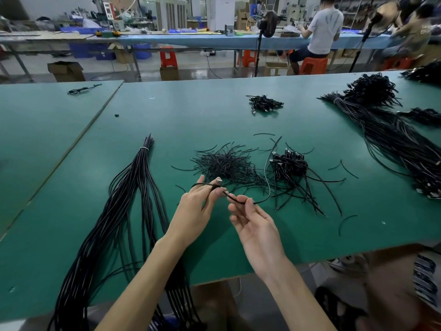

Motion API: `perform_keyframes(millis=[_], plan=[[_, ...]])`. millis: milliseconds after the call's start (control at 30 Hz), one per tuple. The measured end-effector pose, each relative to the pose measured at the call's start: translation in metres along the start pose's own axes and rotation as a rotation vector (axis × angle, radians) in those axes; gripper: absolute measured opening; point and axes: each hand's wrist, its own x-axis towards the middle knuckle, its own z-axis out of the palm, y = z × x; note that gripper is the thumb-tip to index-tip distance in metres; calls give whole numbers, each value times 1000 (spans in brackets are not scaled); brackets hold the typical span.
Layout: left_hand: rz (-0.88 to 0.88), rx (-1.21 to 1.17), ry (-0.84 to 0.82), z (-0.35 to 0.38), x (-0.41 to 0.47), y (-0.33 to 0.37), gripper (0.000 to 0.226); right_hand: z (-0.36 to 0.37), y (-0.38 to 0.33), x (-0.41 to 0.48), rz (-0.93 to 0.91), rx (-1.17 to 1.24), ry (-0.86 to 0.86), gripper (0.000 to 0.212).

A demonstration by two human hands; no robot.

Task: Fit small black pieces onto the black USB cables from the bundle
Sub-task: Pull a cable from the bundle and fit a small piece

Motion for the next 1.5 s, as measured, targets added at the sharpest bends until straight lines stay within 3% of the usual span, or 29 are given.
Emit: perform_keyframes(millis=[400, 533, 767, 833, 933, 1033, 1100, 1233, 1333, 1500], plan=[[-190, -475, -154, -12, 0, 8, 46, 4, 10, 0, -75, -443, -118, 26], [-226, -634, -89, -15, 1, 6, 50, 4, 11, -1, -72, -526, -142, 22], [-544, -1360, 15, -23, 6, 9, 46, 6, 13, -3, -79, -585, -203, 21], [-577, -1549, 81, -25, 9, 9, 36, 4, 13, -3, -79, -570, -194, 21], [-598, -1655, 39, -27, 8, 8, 26, 3, 12, -1, -63, -515, -141, 25], [-546, -1549, -99, -28, 6, 7, 37, 4, 12, 0, -55, -462, -70, 28], [-478, -1390, -97, -29, 6, 7, 43, 3, 11, 1, -58, -410, -21, 24], [-288, -748, -32, -23, 3, 10, 59, 2, 12, 2, -76, -417, 17, 14], [-145, -347, -31, -12, -3, 9, 51, 4, 13, 2, -123, -475, 25, 10], [99, 43, -93, -2, -7, 4, 38, 7, 9, 2, -113, -303, 70, 23]])
